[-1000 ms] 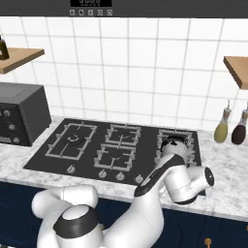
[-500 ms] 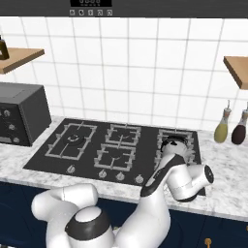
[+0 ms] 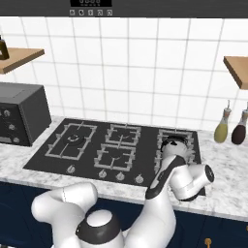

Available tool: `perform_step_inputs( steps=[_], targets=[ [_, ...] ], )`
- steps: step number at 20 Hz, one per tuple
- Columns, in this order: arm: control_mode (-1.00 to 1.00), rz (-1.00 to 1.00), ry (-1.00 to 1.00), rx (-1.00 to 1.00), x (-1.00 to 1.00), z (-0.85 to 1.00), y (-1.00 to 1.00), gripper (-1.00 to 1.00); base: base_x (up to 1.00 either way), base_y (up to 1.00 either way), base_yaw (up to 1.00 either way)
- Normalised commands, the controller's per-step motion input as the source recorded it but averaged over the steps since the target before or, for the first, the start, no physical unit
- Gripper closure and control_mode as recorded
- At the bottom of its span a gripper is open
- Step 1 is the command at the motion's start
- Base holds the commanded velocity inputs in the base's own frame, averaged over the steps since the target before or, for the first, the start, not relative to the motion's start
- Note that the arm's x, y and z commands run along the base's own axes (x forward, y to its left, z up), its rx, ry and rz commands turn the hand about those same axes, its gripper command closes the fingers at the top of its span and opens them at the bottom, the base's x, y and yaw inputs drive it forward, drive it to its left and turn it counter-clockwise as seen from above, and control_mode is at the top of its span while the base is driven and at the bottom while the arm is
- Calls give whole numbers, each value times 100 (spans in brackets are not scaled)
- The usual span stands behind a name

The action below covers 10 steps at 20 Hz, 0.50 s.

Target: Turn off the front right burner of the stove.

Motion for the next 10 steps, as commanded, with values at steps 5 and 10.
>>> perform_step_inputs(
  steps=[5,10],
  targets=[
    [-100,1,0,0,15,-1,-1,-100,0,0,0],
    [-100,1,0,-6,3,-28,0,-100,0,0,0]
  ],
)
